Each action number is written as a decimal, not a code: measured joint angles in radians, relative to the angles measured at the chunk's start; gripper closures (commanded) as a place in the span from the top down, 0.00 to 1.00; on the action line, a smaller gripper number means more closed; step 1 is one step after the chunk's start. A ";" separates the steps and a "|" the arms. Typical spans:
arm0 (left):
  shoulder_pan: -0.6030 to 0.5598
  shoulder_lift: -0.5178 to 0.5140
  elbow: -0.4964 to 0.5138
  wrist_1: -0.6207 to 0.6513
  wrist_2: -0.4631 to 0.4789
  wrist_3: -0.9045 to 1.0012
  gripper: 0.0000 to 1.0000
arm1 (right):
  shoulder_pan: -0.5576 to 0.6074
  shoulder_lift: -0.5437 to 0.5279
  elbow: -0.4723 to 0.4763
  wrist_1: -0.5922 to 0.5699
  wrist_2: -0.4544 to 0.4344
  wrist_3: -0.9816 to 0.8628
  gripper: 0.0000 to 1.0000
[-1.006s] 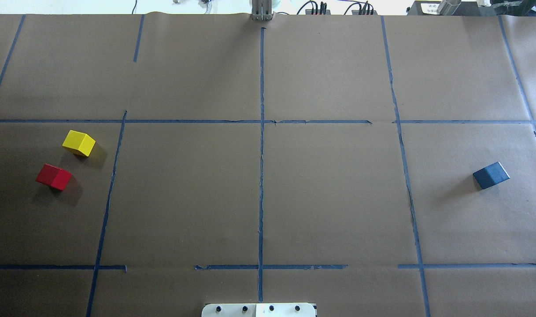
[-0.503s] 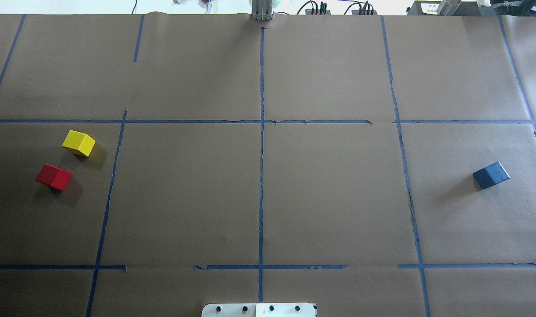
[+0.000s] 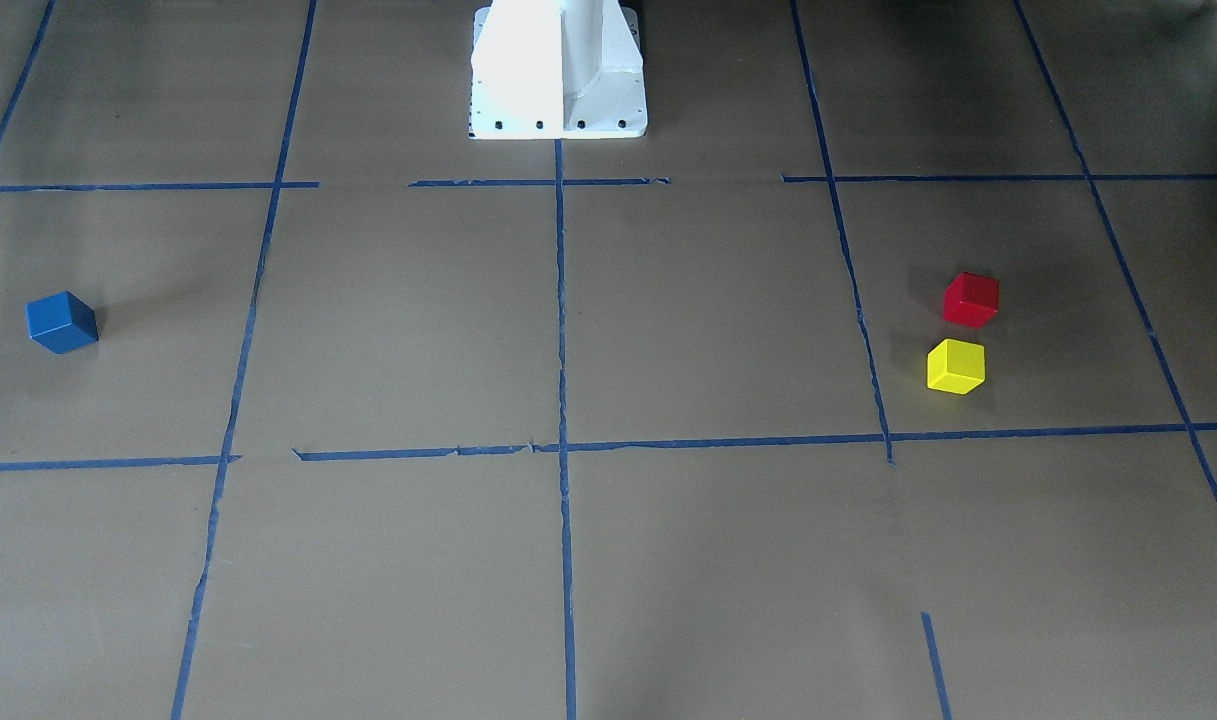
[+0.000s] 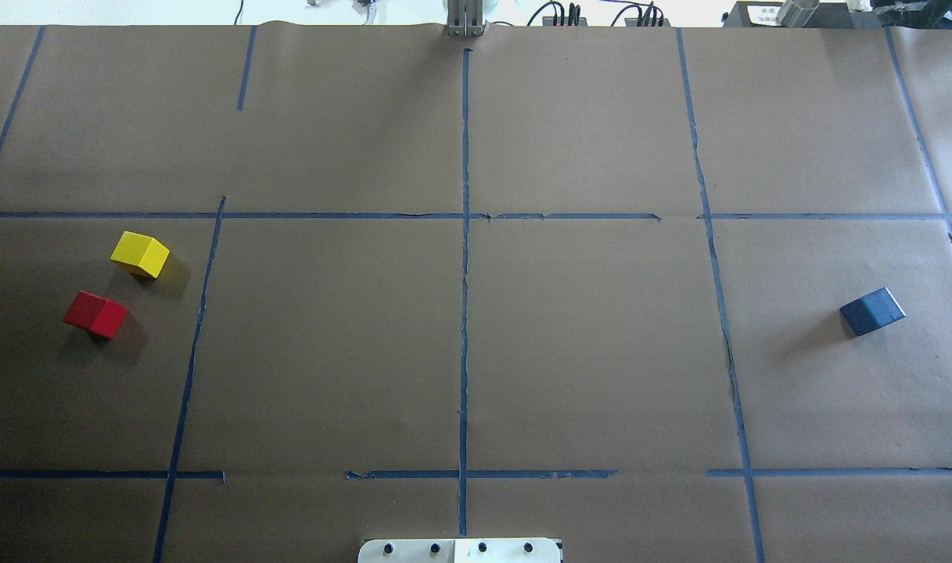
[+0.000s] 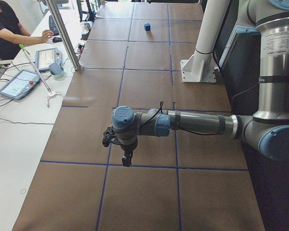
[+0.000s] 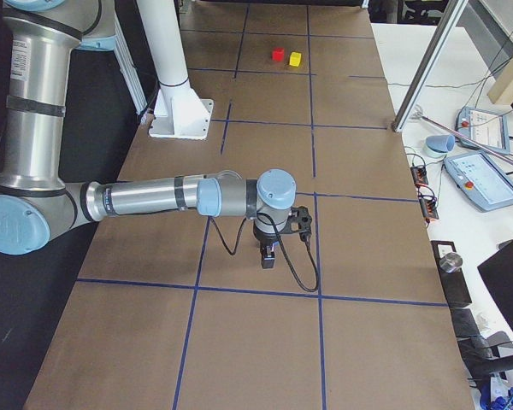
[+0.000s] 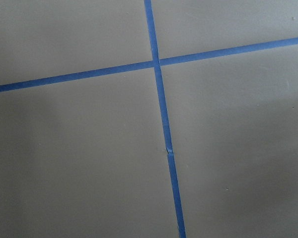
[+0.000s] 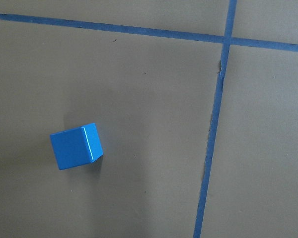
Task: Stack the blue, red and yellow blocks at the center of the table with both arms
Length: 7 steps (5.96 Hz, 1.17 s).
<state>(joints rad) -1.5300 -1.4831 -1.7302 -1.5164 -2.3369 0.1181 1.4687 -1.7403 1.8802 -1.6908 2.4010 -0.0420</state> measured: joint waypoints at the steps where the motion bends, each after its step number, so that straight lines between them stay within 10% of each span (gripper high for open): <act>1: 0.000 0.004 -0.007 -0.001 -0.002 0.000 1.00 | -0.013 0.000 0.002 0.014 0.000 0.001 1.00; 7: 0.003 -0.005 -0.041 -0.007 -0.002 -0.042 1.00 | -0.291 0.054 -0.100 0.364 -0.067 0.112 1.00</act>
<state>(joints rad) -1.5265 -1.4882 -1.7709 -1.5233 -2.3389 0.0761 1.1777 -1.6866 1.7803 -1.3273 2.3344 0.0703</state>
